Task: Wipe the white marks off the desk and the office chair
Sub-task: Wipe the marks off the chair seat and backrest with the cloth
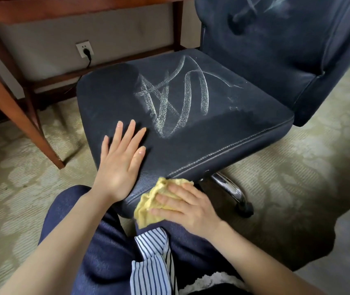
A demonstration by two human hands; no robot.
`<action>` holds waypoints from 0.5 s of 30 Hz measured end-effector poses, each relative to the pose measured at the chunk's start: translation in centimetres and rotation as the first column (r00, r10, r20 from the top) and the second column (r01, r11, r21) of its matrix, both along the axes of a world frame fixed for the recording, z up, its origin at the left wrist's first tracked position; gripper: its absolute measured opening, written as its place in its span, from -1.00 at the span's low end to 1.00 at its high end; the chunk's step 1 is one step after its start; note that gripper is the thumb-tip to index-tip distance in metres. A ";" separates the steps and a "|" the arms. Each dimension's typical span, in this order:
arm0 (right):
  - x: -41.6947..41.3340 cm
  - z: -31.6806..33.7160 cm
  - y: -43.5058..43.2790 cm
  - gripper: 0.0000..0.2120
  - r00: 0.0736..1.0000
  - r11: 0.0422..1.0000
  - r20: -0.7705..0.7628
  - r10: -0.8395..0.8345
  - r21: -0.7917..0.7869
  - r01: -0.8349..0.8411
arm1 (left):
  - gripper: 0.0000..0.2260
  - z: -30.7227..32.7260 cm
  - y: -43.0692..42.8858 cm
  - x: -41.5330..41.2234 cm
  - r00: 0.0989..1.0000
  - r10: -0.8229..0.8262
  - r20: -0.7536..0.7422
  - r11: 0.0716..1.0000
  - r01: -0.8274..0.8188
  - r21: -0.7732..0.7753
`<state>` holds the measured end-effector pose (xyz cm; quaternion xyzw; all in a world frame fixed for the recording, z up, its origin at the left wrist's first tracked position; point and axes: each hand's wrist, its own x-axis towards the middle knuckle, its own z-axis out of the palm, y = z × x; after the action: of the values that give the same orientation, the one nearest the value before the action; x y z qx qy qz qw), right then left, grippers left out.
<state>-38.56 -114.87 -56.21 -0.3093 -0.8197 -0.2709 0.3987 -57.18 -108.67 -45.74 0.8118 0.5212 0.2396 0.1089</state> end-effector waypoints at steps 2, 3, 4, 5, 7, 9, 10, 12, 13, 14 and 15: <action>1.8 0.2 0.1 -0.49 0.994 0.996 -0.061 -0.087 -0.017 0.086 | -0.48 -0.1 0.1 -0.1 1.000 -0.005 0.005 1.000 0.005 -0.001; 2.9 0.4 0.2 -0.49 0.985 0.990 -0.103 -0.137 -0.039 0.133 | -0.46 -0.2 0.1 -0.2 1.000 -0.006 0.007 1.000 0.006 0.005; 4.2 0.8 0.3 -0.51 0.972 0.982 -0.147 -0.184 -0.074 0.175 | -0.44 -0.3 0.2 -0.3 1.000 -0.006 0.012 1.000 0.006 0.012; 5.5 1.2 0.6 -0.54 0.953 0.969 -0.198 -0.230 -0.131 0.207 | -0.43 -0.4 0.2 -0.4 1.000 -0.005 0.018 1.000 0.005 0.018; 8.1 2.3 1.1 -0.59 0.883 0.922 -0.318 -0.344 -0.291 0.254 | -0.43 -0.6 0.3 -0.6 1.000 -0.008 0.023 1.000 0.008 0.026; 10.8 3.6 1.6 -0.61 0.760 0.838 -0.419 -0.497 -0.458 0.296 | -0.43 -0.6 0.5 -0.4 1.000 -0.008 0.030 1.000 0.008 0.026; 11.9 4.2 1.9 -0.61 0.697 0.794 -0.449 -0.559 -0.533 0.292 | -0.43 -0.7 0.5 -0.6 0.999 -0.004 0.031 1.000 0.004 0.025; 14.0 5.3 2.4 -0.60 0.612 0.744 -0.487 -0.623 -0.611 0.270 | -0.43 -0.8 0.6 -0.5 0.999 -0.010 0.036 1.000 0.009 0.024; 14.9 5.6 2.7 -0.60 0.582 0.732 -0.501 -0.640 -0.629 0.263 | -0.43 -0.8 0.7 -0.5 0.999 -0.013 0.036 1.000 0.012 0.025; 15.6 5.9 3.0 -0.59 0.549 0.719 -0.514 -0.659 -0.645 0.259 | -0.43 -0.8 0.7 -0.5 0.999 -0.016 0.036 1.000 0.015 0.027; 16.2 6.2 3.3 -0.59 0.507 0.706 -0.529 -0.680 -0.660 0.257 | -0.43 -0.8 0.7 -0.5 0.999 -0.017 0.039 0.999 0.016 0.029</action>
<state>-22.32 -111.59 -49.98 -0.7020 -0.4993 0.0014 0.5078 -57.70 -107.92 -46.57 0.8127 0.5088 0.2619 0.1095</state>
